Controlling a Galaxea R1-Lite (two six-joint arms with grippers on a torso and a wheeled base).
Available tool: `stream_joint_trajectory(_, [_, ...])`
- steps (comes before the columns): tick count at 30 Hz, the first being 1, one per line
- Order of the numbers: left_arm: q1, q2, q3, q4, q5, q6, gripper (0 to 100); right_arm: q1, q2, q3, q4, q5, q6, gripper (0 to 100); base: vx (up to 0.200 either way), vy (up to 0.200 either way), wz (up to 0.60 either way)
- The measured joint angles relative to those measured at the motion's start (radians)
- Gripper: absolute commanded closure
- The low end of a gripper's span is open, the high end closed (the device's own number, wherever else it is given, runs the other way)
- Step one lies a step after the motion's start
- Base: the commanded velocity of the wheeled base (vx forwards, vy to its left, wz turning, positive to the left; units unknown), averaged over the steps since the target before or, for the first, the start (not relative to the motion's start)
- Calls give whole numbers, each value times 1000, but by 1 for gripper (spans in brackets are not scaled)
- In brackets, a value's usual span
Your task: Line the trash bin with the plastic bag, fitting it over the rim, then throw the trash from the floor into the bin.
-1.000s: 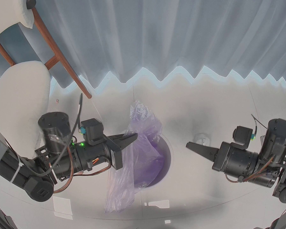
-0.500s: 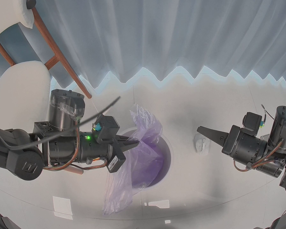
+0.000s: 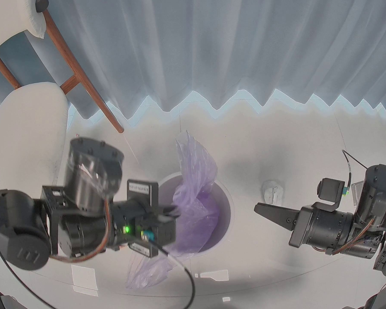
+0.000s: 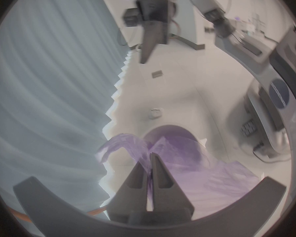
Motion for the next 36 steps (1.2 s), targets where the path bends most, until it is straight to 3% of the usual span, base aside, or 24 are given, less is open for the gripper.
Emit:
stream_joint_trajectory(7, [-142, -17, 206, -49, 189, 27, 100, 44, 6, 70, 0, 1, -126, 100, 0, 0, 0])
stream_joint_trajectory(17, [-254, 87, 298, -320, 239, 23, 100, 69, 24, 122, -1, 0, -181, 100, 0, 0, 0])
stream_joint_trajectory(18, [-260, 104, 301, -340, 239, 22, 100, 70, 26, 122, -1, 0, -182, 0, 0, 0, 0])
stream_joint_trajectory(26, [-280, 193, 307, -380, 240, 19, 100, 61, 36, 99, -41, -14, -164, 0, 0, 0, 0])
stream_joint_trajectory(28, [-281, 202, 307, -380, 241, 18, 100, 57, 43, 90, -41, -52, -161, 0, 0, 0, 0])
stream_joint_trajectory(33, [-281, 212, 311, -384, 247, 18, 100, 36, 81, 54, -43, -226, -155, 0, 0, 0, 0])
stream_joint_trajectory(36, [-282, 212, 325, -428, 260, 18, 100, 12, 108, 29, -39, -279, -149, 0, 0, 0, 0])
